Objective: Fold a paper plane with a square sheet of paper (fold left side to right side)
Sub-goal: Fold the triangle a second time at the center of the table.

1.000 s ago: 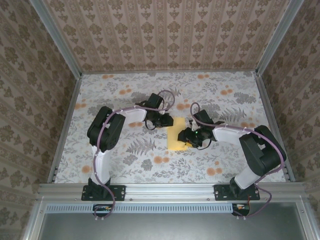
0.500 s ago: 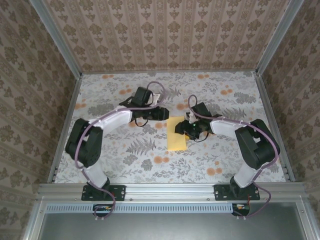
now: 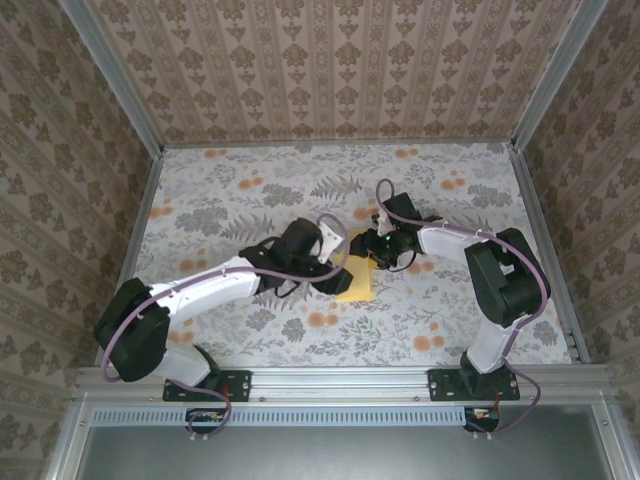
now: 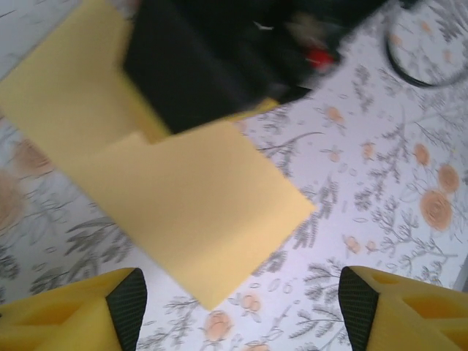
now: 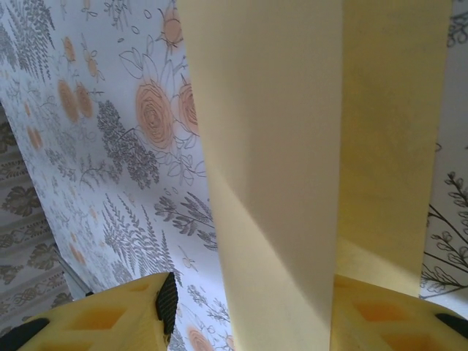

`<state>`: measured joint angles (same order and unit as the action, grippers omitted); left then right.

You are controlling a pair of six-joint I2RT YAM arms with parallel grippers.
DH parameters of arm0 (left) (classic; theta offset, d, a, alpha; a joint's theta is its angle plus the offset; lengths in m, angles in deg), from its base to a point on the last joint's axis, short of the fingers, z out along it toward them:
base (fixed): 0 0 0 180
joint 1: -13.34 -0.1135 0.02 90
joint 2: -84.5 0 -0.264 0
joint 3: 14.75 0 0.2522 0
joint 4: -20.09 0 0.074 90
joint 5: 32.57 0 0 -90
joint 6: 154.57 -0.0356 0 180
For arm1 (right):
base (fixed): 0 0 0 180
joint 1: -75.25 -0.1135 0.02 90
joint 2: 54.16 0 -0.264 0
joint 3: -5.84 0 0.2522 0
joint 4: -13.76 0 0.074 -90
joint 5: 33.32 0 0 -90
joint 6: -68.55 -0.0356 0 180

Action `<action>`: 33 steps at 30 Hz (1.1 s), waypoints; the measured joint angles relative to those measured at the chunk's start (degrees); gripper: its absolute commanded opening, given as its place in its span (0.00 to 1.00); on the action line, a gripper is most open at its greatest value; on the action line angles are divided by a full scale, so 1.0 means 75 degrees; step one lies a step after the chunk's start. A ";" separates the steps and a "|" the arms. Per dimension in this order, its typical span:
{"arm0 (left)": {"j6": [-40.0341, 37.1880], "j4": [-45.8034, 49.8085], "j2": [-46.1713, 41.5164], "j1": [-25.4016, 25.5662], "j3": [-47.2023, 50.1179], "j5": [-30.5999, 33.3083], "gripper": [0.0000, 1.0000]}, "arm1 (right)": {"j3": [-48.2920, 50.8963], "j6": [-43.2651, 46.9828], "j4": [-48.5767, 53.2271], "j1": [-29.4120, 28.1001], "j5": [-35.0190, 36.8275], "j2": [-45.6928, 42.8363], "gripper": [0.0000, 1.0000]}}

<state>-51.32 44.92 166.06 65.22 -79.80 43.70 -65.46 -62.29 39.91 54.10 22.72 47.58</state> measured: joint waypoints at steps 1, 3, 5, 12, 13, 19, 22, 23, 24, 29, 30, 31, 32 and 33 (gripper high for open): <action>-0.0102 0.0000 -0.0017 0.0256 0.0000 0.0198 0.78 | -0.0038 -0.0020 0.0009 0.0003 -0.0009 0.0023 0.49; -0.0291 0.0012 -0.0003 0.0659 -0.0003 0.0560 0.80 | -0.0079 -0.0076 0.0012 0.0023 -0.0058 0.0061 0.48; -0.0481 0.0023 0.0102 0.0994 -0.0026 0.0921 0.82 | -0.0087 -0.0178 0.0012 0.0035 -0.0111 0.0087 0.48; -0.1093 0.0289 0.1399 0.1769 -0.0883 0.1938 0.89 | -0.0213 -0.0361 0.0070 0.0038 -0.0140 0.0087 0.48; -0.1180 0.0356 0.1644 0.1877 -0.1078 0.2087 0.90 | -0.0233 -0.0385 0.0073 0.0038 -0.0140 0.0087 0.47; -0.1454 0.0723 0.2780 0.2162 -0.1938 0.2873 0.92 | -0.0300 -0.0391 0.0163 0.0038 -0.0140 0.0087 0.48; -0.1501 0.0903 0.3142 0.2203 -0.2165 0.3316 0.92 | -0.0338 -0.0391 0.0189 0.0038 -0.0140 0.0087 0.47; -0.1518 0.0941 0.3235 0.2224 -0.2206 0.3468 0.92 | -0.0353 -0.0391 0.0207 0.0038 -0.0140 0.0090 0.47; -0.1518 0.0962 0.3308 0.2241 -0.2238 0.3599 0.92 | -0.0356 -0.0391 0.0207 0.0038 -0.0140 0.0090 0.47; -0.1545 0.1157 0.3526 0.2288 -0.2328 0.4124 0.76 | -0.0379 -0.0391 0.0210 0.0038 -0.0140 0.0111 0.47; -0.1539 0.1177 0.3526 0.2288 -0.2331 0.4170 0.72 | -0.0382 -0.0391 0.0210 0.0038 -0.0137 0.0119 0.47; -0.1556 0.1186 0.3526 0.2285 -0.2334 0.4220 0.67 | -0.0382 -0.0391 0.0210 0.0038 -0.0137 0.0134 0.47; -0.1565 0.1195 0.3526 0.2288 -0.2334 0.4240 0.62 | -0.0382 -0.0391 0.0213 0.0038 -0.0137 0.0154 0.47; -0.1553 0.1209 0.3526 0.2288 -0.2334 0.4252 0.57 | -0.0382 -0.0388 0.0216 0.0038 -0.0137 0.0172 0.47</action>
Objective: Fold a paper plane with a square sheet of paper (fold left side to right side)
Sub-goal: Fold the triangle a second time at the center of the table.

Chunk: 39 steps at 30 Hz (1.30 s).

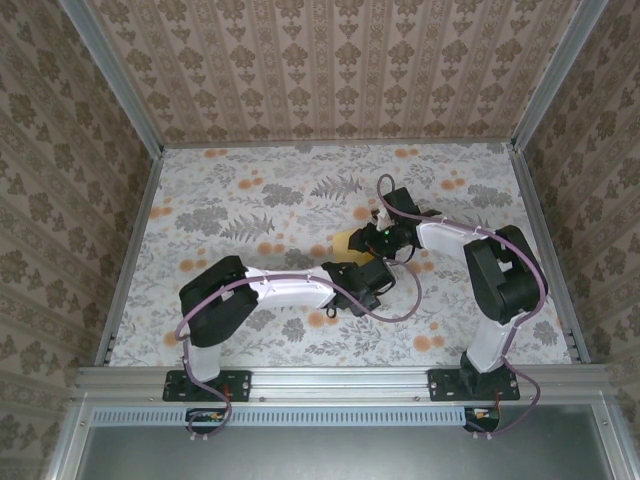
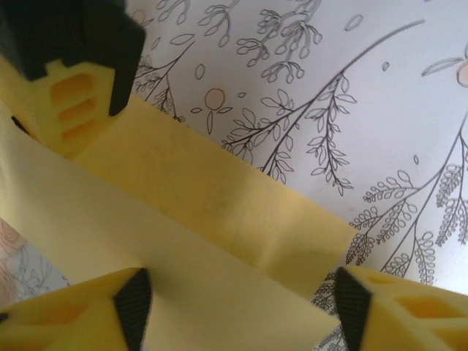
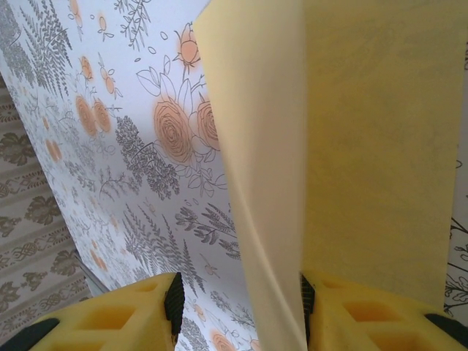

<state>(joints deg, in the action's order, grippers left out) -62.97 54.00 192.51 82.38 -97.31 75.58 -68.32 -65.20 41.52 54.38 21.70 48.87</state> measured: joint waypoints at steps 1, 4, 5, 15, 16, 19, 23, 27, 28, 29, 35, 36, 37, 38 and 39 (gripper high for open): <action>-0.0032 0.0009 0.0000 0.0000 0.0000 0.0012 0.52 | 0.0000 0.0000 0.0003 0.0000 0.0000 0.0015 0.47; -0.0012 0.0006 0.0000 0.0000 0.0000 0.0015 0.40 | -0.0003 0.0000 0.0052 0.0000 0.0000 0.0023 0.47; -0.0026 0.0003 0.0000 0.0000 0.0000 0.0012 0.36 | -0.0006 0.0003 0.0073 0.0000 0.0003 0.0029 0.47; 0.0052 -0.0041 -0.0286 -0.0009 0.0026 -0.0195 0.09 | -0.0102 0.0009 0.0198 0.0000 0.0015 0.0032 0.47; 0.0058 -0.0052 -0.0332 -0.0012 0.0029 -0.0221 0.08 | -0.0102 0.0009 0.0198 0.0000 0.0026 0.0032 0.47; 0.0076 -0.0090 -0.0396 -0.0035 0.0070 -0.0309 0.04 | -0.0108 0.0017 0.0204 0.0000 0.0029 0.0032 0.47; 0.0149 -0.0152 -0.0458 -0.0137 0.0216 -0.0554 0.00 | -0.0134 0.0038 0.0216 0.0000 0.0029 0.0032 0.48; 0.0277 -0.0219 -0.0670 -0.0358 0.0472 -0.0976 0.00 | -0.0134 0.0023 0.0117 0.0035 0.0035 0.0026 0.52; 0.0332 -0.0268 -0.0761 -0.0446 0.0565 -0.1142 0.00 | -0.0134 0.0017 0.0050 0.0064 0.0050 0.0012 0.53; 0.0391 -0.0318 -0.0868 -0.0545 0.0656 -0.1326 0.00 | -0.0122 0.0006 -0.0023 0.0111 0.0090 -0.0032 0.55; 0.0819 -0.0825 -0.1408 -0.1174 0.1137 -0.2605 0.00 | 0.0093 -0.0020 -0.0484 0.0565 0.0321 -0.0822 0.60; 0.0889 -0.0909 -0.1469 -0.1274 0.1201 -0.2804 0.00 | 0.0137 -0.0020 -0.0507 0.0641 0.0373 -0.0982 0.60; 0.1000 -0.1020 -0.1521 -0.1393 0.1268 -0.3045 0.00 | 0.0213 -0.0012 -0.0536 0.0740 0.0446 -0.1192 0.60; 0.1102 -0.1151 -0.1556 -0.1504 0.1329 -0.3273 0.00 | 0.0289 0.0006 -0.0551 0.0816 0.0495 -0.1364 0.59; 0.1198 -0.1259 -0.1577 -0.1591 0.1378 -0.3453 0.00 | 0.0373 0.0017 -0.0557 0.0874 0.0548 -0.1513 0.58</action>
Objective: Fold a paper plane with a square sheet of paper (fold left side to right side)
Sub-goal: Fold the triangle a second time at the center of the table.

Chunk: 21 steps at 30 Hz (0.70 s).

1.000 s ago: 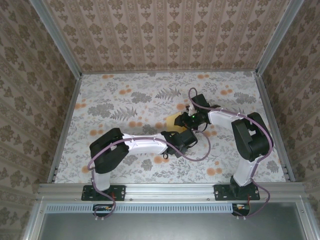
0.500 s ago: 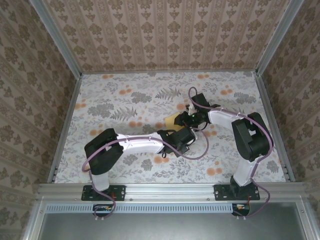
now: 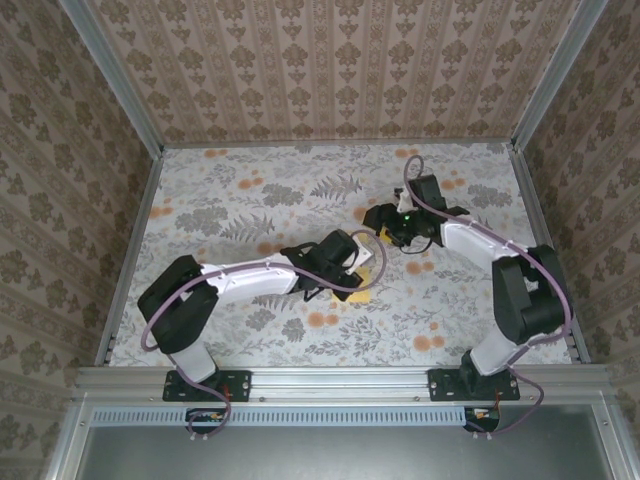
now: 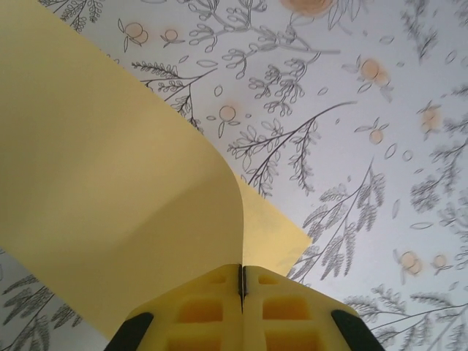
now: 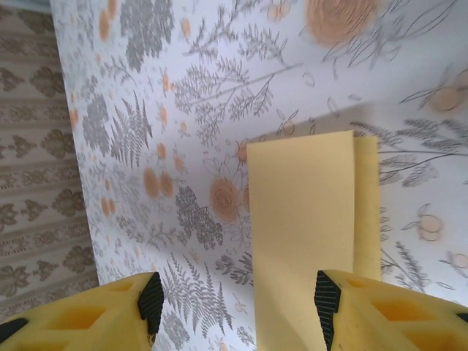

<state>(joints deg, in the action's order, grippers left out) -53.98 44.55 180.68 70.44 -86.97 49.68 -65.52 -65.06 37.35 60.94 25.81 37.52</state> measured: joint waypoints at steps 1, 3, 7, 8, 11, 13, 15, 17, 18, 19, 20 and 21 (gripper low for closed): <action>0.0125 -0.0143 -0.0020 -0.0102 0.0070 -0.0227 0.00 | 0.0117 0.0041 0.0012 0.0058 0.0087 -0.0192 0.55; 0.0382 -0.0420 -0.0029 -0.0289 0.0207 -0.0627 0.00 | 0.0391 0.0169 0.0073 0.0137 0.0265 -0.0560 0.48; 0.0921 -0.0982 -0.0035 -0.0629 0.0551 -0.1300 0.00 | 0.1209 0.0265 0.0079 0.0099 0.0420 -0.1332 0.33; 0.1029 -0.1061 -0.0035 -0.0694 0.0606 -0.1411 0.00 | 0.1480 0.0251 0.0082 0.0064 0.0460 -0.1513 0.28; 0.1268 -0.1224 -0.0035 -0.0833 0.0731 -0.1647 0.00 | 0.2203 0.0152 0.0055 -0.0219 0.0560 -0.1912 0.19; 0.1373 -0.1279 -0.0050 -0.0880 0.0801 -0.1737 0.00 | 0.2585 0.0041 -0.0067 -0.0577 0.0641 -0.1958 0.16; 0.1425 -0.1288 -0.0108 -0.0924 0.0892 -0.1789 0.00 | 0.2865 -0.0076 -0.0169 -0.0994 0.0726 -0.1923 0.12; 0.1454 -0.1262 -0.0213 -0.0965 0.0973 -0.1813 0.00 | 0.3019 -0.0239 -0.0353 -0.1431 0.0845 -0.1789 0.10; 0.1457 -0.1259 -0.0271 -0.0988 0.1008 -0.1824 0.00 | 0.3051 -0.0312 -0.0455 -0.1623 0.0906 -0.1690 0.10; 0.1460 -0.1259 -0.0332 -0.1029 0.1046 -0.1827 0.00 | 0.3063 -0.0391 -0.0565 -0.1813 0.0965 -0.1556 0.09; 0.1478 -0.1256 -0.0396 -0.1072 0.1081 -0.1827 0.01 | 0.3063 -0.0446 -0.0673 -0.1964 0.1040 -0.1425 0.09; 0.1486 -0.1256 -0.0440 -0.1093 0.1102 -0.1827 0.01 | 0.3060 -0.0504 -0.0790 -0.2092 0.1096 -0.1303 0.08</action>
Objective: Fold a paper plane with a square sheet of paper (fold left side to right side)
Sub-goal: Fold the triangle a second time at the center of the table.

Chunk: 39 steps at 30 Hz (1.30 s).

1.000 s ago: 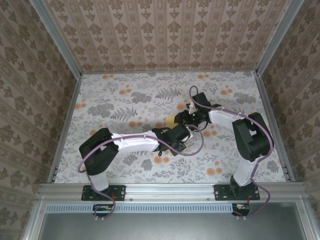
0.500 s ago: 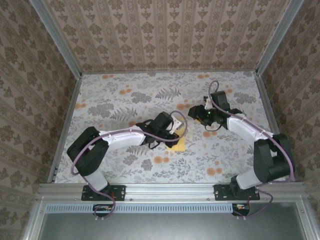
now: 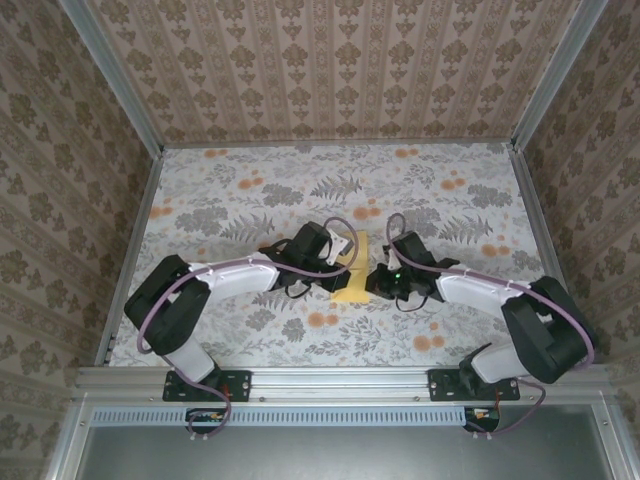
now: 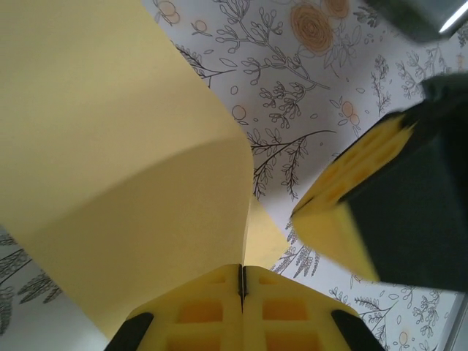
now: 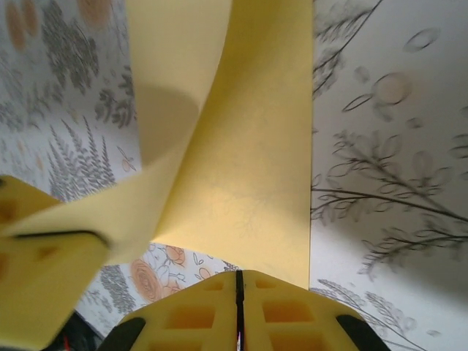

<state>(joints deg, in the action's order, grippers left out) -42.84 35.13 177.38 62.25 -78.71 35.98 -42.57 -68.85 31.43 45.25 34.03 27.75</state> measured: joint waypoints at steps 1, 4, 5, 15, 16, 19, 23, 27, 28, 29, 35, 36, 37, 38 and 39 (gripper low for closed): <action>0.0020 0.0003 -0.0038 -0.0044 0.0020 0.0000 0.02 | 0.0000 -0.0067 -0.0108 -0.0122 0.0055 0.0157 0.07; 0.0020 0.0017 -0.0061 -0.0111 0.0035 -0.0006 0.03 | -0.0003 -0.0166 -0.0248 -0.0344 0.0242 0.0516 0.07; 0.0020 0.0035 -0.0061 -0.0128 0.0035 -0.0006 0.04 | -0.0009 -0.0172 -0.0268 -0.0382 0.0321 0.0597 0.07; 0.0017 0.0230 0.0000 -0.0137 0.0035 -0.0058 0.05 | -0.0262 -0.0160 -0.0105 -0.0487 0.0667 0.0898 0.06; 0.0020 0.0254 0.0017 -0.0146 0.0035 -0.0058 0.06 | -0.0289 -0.0128 -0.0038 -0.0487 0.0688 0.0898 0.06; 0.0020 0.0306 0.0052 -0.0178 0.0035 -0.0064 0.06 | -0.0423 -0.0041 0.0233 -0.0487 0.0740 0.0938 0.06; 0.0020 0.0344 0.0079 -0.0230 0.0026 -0.0085 0.07 | -0.0659 0.0172 0.0612 -0.0487 0.0807 0.1032 0.06; 0.0017 0.0376 0.0172 -0.0236 0.0006 -0.0125 0.07 | -0.0828 0.0452 0.1017 -0.0487 0.0927 0.1046 0.06; 0.0017 0.0408 0.0207 -0.0236 -0.0012 -0.0146 0.07 | -0.0874 0.0516 0.1122 -0.0487 0.0962 0.1055 0.06; 0.0017 0.0431 0.0236 -0.0236 -0.0032 -0.0149 0.07 | -0.0903 0.0562 0.1174 -0.0487 0.0976 0.1067 0.06; 0.0017 0.0455 0.0385 -0.0283 -0.0134 -0.0160 0.07 | -0.1032 0.0755 0.1384 -0.0487 0.1003 0.1134 0.06; 0.0017 0.0458 0.0396 -0.0297 -0.0134 -0.0146 0.07 | -0.1035 0.0764 0.1396 -0.0487 0.1003 0.1134 0.06; 0.0017 0.0458 0.0405 -0.0326 -0.0134 -0.0137 0.07 | -0.1035 0.0769 0.1399 -0.0487 0.1003 0.1134 0.07; 0.0017 0.0460 0.0408 -0.0332 -0.0134 -0.0128 0.07 | -0.1037 0.0781 0.1399 -0.0487 0.1000 0.1139 0.07; 0.0017 0.0460 0.0408 -0.0335 -0.0134 -0.0105 0.07 | -0.1040 0.0787 0.1402 -0.0487 0.1000 0.1145 0.07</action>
<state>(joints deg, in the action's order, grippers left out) -42.71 38.59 180.44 59.73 -79.71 35.19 -50.37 -62.94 41.94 41.60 41.52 36.34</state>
